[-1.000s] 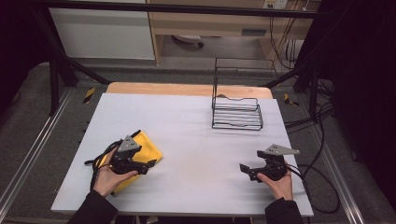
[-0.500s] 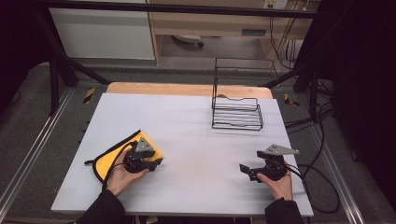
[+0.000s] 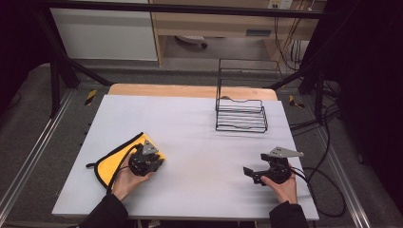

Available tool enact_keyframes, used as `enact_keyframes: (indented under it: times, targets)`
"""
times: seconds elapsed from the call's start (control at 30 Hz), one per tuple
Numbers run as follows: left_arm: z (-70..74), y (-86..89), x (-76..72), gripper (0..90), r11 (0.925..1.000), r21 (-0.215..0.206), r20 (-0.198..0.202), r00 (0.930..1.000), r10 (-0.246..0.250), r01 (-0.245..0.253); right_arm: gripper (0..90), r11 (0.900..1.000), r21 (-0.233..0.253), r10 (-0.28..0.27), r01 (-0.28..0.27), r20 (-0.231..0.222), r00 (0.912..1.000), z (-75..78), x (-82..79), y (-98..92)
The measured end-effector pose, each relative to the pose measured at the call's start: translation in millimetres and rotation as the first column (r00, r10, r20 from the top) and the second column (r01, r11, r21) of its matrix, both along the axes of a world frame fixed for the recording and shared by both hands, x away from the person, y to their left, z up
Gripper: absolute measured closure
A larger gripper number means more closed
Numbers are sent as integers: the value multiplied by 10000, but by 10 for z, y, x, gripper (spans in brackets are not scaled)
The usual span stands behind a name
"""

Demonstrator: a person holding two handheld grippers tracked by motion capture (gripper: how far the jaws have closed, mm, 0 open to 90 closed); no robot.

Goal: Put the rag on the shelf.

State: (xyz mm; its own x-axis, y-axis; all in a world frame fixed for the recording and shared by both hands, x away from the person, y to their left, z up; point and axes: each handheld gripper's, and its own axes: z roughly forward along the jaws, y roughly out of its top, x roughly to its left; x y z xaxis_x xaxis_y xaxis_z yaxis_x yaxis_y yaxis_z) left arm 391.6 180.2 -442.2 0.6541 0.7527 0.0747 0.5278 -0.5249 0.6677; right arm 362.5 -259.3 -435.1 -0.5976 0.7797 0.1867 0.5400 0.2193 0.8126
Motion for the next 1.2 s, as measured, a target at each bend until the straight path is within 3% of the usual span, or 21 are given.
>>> enact_keyframes:
  times: [0.17,0.4,0.57,0.7,0.93,1.2]
  targets:
    - [7,-25,-4,808,9997,246,112,9999,5,-8,14,10000,-22,6,-6,-22,10000,-2,1,10]
    - [46,54,45,851,9986,-518,-334,9994,83,-100,15,10000,4,31,-31,-26,10000,-3,3,11]
    - [165,42,10,857,9963,-808,-87,9995,302,-308,17,10000,-5,66,-66,-43,10000,-6,7,12]
    - [243,12,0,858,9905,-1315,-215,9990,386,-411,17,10000,2,73,-73,-62,10000,-9,8,16]
    - [309,-188,-24,858,9875,-1552,-256,9994,231,-268,18,10000,20,68,-68,-65,10000,-9,9,18]
    - [341,-569,4,857,9868,-1616,-151,9998,-141,114,18,10000,-2,87,-87,-49,10000,-6,9,24]
